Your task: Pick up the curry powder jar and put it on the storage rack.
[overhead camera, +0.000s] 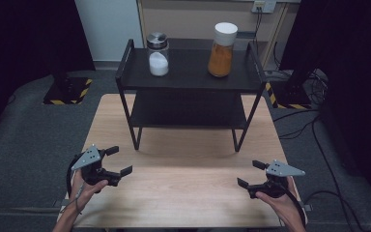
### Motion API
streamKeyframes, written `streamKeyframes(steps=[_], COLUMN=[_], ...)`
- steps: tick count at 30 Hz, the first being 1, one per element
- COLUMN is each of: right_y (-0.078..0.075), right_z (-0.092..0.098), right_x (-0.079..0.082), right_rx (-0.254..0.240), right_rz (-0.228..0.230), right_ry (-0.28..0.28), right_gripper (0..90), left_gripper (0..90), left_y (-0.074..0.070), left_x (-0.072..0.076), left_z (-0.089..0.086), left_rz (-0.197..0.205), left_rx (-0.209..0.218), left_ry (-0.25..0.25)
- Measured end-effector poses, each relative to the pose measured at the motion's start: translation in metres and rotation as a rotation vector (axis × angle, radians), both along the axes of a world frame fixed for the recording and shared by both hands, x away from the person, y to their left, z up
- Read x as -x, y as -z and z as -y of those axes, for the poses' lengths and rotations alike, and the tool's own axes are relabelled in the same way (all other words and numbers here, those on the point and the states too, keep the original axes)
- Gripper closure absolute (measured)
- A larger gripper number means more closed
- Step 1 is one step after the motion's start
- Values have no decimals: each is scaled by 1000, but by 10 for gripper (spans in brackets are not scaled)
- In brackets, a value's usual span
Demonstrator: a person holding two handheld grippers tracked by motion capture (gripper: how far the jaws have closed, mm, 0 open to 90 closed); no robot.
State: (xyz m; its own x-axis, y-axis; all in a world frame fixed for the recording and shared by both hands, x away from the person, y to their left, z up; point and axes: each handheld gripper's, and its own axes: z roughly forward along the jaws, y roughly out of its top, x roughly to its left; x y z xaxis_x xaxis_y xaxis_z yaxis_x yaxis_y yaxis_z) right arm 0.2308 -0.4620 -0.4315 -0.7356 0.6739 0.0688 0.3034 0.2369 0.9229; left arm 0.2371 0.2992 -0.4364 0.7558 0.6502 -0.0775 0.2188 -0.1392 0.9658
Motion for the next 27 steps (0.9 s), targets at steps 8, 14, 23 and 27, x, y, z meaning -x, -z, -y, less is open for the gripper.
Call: streamKeyframes(steps=[8, 14, 23, 27], right_y=[1, 2, 2, 2], right_z=[2, 3, 2, 2], right_x=[0, 0, -1, 0], right_rx=[-11, -27, -17, -19], right_rz=[-2, -2, -6, -6], right_ry=[3, 4, -5, -2], right_gripper=[69, 69, 70, 71], left_gripper=[7, 7, 8, 7], left_y=[0, 0, 0, 0], left_x=[0, 0, 0, 0], left_z=[0, 0, 0, 0], left_rz=[1, 2, 1, 2], left_rx=[-1, -2, -4, -3], left_ry=[1, 1, 2, 1])
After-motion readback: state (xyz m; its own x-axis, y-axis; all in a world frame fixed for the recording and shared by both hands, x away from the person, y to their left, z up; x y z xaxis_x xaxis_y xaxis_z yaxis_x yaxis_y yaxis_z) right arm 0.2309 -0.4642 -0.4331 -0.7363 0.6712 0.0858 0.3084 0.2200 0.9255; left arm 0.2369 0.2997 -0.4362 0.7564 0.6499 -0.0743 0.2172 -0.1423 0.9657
